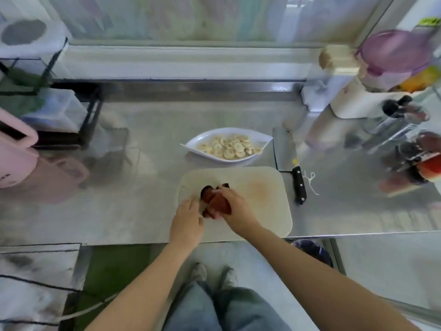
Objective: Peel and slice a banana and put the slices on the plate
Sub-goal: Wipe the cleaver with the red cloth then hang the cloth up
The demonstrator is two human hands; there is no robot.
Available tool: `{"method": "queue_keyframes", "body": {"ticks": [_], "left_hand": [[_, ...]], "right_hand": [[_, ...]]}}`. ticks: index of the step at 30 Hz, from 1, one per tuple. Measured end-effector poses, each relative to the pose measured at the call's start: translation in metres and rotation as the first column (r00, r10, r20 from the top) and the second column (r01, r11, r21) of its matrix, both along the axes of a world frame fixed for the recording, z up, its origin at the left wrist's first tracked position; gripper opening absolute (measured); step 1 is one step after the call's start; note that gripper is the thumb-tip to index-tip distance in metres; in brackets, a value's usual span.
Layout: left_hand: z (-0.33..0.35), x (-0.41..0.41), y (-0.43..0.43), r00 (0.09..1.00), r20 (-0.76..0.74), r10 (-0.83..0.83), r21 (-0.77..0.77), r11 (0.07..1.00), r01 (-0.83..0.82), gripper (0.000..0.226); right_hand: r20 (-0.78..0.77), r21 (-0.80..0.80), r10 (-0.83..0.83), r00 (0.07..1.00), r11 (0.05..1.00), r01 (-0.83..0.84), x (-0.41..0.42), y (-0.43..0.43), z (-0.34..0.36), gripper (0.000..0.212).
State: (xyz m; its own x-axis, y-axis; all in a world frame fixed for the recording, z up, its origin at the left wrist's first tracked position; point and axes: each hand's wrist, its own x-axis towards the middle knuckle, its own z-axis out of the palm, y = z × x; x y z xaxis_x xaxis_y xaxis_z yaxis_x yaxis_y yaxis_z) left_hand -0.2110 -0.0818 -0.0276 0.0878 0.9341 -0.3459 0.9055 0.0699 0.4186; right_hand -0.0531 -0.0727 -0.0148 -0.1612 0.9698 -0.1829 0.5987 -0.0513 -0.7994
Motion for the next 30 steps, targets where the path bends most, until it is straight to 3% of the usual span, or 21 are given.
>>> {"method": "queue_keyframes", "body": {"ticks": [2,5,8,11,13,15,17,19,20,22,25,26,30], "left_hand": [[-0.009,0.006,-0.006,0.985,-0.129,-0.115,-0.033,0.993,0.111,0.06],[-0.007,0.016,-0.011,0.937,-0.284,-0.204,-0.053,0.979,0.197,0.066],[-0.002,0.024,-0.009,0.925,-0.319,-0.208,-0.139,0.975,0.171,0.083],[0.001,0.028,-0.006,0.918,-0.32,-0.234,-0.206,0.963,0.173,0.118],[0.001,0.027,-0.006,0.915,-0.314,-0.252,-0.243,0.953,0.18,0.135],[-0.001,0.026,-0.008,0.9,-0.341,-0.272,-0.239,0.951,0.197,0.143],[-0.003,0.025,-0.011,0.883,-0.375,-0.281,-0.209,0.954,0.214,0.142],[-0.004,0.024,-0.013,0.881,-0.385,-0.274,-0.178,0.959,0.22,0.14],[-0.005,0.023,-0.013,0.882,-0.386,-0.271,-0.163,0.961,0.224,0.14],[-0.005,0.021,-0.012,0.882,-0.382,-0.277,-0.142,0.96,0.24,0.141],[-0.005,0.016,-0.013,0.885,-0.364,-0.289,-0.122,0.957,0.262,0.14],[-0.004,0.016,-0.014,0.887,-0.359,-0.29,-0.119,0.957,0.265,0.14],[-0.005,0.014,-0.015,0.9,-0.336,-0.279,-0.12,0.96,0.252,0.141]], "right_hand": [[0.164,0.075,0.099,0.981,0.991,-0.113,0.0,-0.01,-0.02,0.035],[0.28,0.155,0.045,0.959,0.984,-0.091,0.017,-0.016,-0.029,0.026],[0.35,0.244,-0.173,0.921,0.966,0.088,0.056,-0.023,-0.03,0.026],[0.384,0.26,-0.481,0.788,0.875,0.408,0.085,-0.032,-0.032,0.03],[0.378,0.27,-0.54,0.752,0.841,0.468,0.076,-0.032,-0.033,0.035],[0.349,0.275,-0.423,0.836,0.899,0.34,0.047,-0.03,-0.032,0.041],[0.335,0.258,-0.177,0.925,0.962,0.091,0.018,-0.035,-0.033,0.04],[0.387,0.204,-0.029,0.921,0.977,-0.055,0.014,-0.041,-0.032,0.039],[0.4,0.193,-0.055,0.915,0.981,-0.025,0.023,-0.043,-0.03,0.038],[0.409,0.197,-0.279,0.868,0.957,0.215,0.05,-0.049,-0.03,0.034],[0.433,0.134,-0.606,0.667,0.775,0.618,0.09,-0.058,-0.027,0.024],[0.42,0.098,-0.641,0.643,0.736,0.67,0.097,-0.058,-0.026,0.024],[0.318,-0.027,-0.628,0.71,0.743,0.669,0.083,-0.046,-0.017,0.023]]}}
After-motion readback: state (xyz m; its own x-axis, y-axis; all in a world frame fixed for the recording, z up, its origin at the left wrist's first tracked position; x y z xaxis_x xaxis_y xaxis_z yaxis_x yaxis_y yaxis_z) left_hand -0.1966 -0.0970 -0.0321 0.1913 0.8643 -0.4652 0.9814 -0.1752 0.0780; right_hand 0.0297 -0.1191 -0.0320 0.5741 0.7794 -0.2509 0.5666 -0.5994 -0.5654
